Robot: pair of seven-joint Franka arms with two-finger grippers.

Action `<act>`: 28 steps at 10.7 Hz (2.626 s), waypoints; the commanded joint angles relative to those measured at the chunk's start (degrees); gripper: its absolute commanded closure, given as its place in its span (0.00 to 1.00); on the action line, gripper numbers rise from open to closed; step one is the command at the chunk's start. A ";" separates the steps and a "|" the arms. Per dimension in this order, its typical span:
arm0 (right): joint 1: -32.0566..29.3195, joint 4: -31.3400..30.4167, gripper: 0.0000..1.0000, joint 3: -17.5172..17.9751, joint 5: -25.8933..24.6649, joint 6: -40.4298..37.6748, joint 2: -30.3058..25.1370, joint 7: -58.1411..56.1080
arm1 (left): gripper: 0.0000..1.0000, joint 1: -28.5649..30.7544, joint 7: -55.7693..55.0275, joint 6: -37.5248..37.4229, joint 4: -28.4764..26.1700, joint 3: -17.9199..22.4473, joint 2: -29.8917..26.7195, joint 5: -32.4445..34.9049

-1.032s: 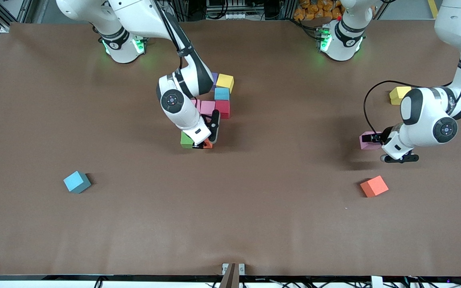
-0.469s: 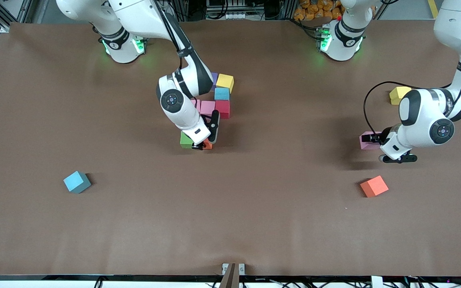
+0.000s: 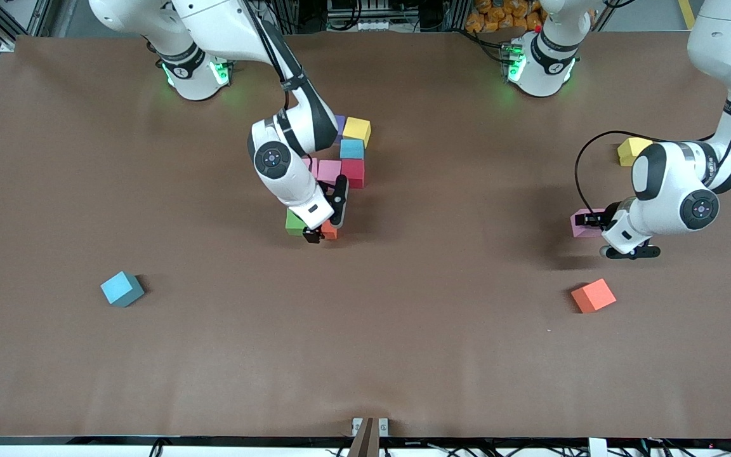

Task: Form number 2 with 11 blocks
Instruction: 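Withdraw the right gripper to rest while the left gripper carries lilac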

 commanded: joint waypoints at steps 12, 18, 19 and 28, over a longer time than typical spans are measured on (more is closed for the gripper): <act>-11.70 2.42 0.00 -13.03 -1.03 -27.73 -14.24 -1.65 | 0.43 -16.24 -0.15 -21.86 23.98 -14.99 -1.80 5.46; -13.53 18.03 0.00 -28.01 -6.63 -45.11 -13.19 31.09 | 0.46 -33.66 2.48 -19.16 33.03 -14.90 6.09 6.77; -14.41 22.86 0.00 -28.02 -11.27 -50.03 -13.19 41.31 | 0.47 -36.04 4.05 -16.97 34.10 -14.81 7.86 8.26; -62.76 28.54 0.00 22.87 -26.33 -55.80 -22.68 59.52 | 0.49 -48.44 14.50 -1.49 40.69 -9.81 20.52 13.81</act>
